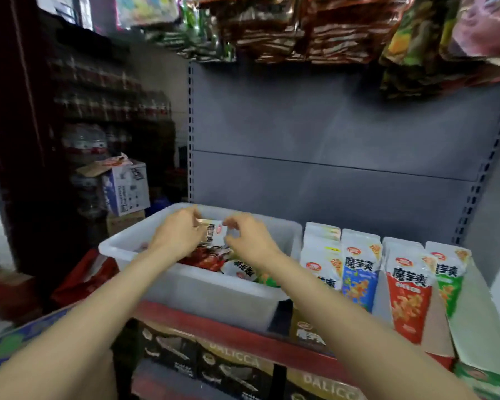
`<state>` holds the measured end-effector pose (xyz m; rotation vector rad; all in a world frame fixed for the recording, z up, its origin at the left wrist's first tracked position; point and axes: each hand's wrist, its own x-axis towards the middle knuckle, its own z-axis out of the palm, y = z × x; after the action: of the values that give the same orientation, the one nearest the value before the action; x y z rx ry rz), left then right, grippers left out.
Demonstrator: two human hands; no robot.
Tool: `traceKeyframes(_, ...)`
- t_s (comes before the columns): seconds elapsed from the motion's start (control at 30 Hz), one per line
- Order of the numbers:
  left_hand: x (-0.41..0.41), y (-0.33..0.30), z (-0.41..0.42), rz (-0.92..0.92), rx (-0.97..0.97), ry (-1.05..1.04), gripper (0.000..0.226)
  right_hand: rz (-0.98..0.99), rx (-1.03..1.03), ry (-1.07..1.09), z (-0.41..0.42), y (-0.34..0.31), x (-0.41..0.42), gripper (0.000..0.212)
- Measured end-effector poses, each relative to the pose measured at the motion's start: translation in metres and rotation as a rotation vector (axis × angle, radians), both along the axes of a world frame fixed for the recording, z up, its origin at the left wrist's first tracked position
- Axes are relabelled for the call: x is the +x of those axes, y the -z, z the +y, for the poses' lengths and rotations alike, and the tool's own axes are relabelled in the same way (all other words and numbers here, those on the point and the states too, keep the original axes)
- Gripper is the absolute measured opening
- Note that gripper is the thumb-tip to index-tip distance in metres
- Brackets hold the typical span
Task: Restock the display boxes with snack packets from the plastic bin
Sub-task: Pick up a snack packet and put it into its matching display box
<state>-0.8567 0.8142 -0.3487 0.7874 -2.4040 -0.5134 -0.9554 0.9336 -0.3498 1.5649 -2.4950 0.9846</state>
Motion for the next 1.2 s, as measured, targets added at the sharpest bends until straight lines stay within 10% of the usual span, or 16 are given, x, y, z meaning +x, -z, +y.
traceKeyframes(0.37, 0.024, 0.005, -0.061, -0.556, 0.134, 0.108, 0.038, -0.155, 0.484, -0.091, -0.089, 0.021, 0.003, 0.047)
traceKeyframes(0.93, 0.014, 0.01, -0.046, -0.302, -0.185, 0.097, 0.015, -0.135, 0.444, -0.125, -0.077, 0.016, 0.0, 0.042)
traceKeyframes(1.2, 0.018, 0.002, -0.016, 0.096, -0.357, 0.121, 0.015, -0.995, -0.16, -0.037, -0.043, -0.006, 0.004, 0.04)
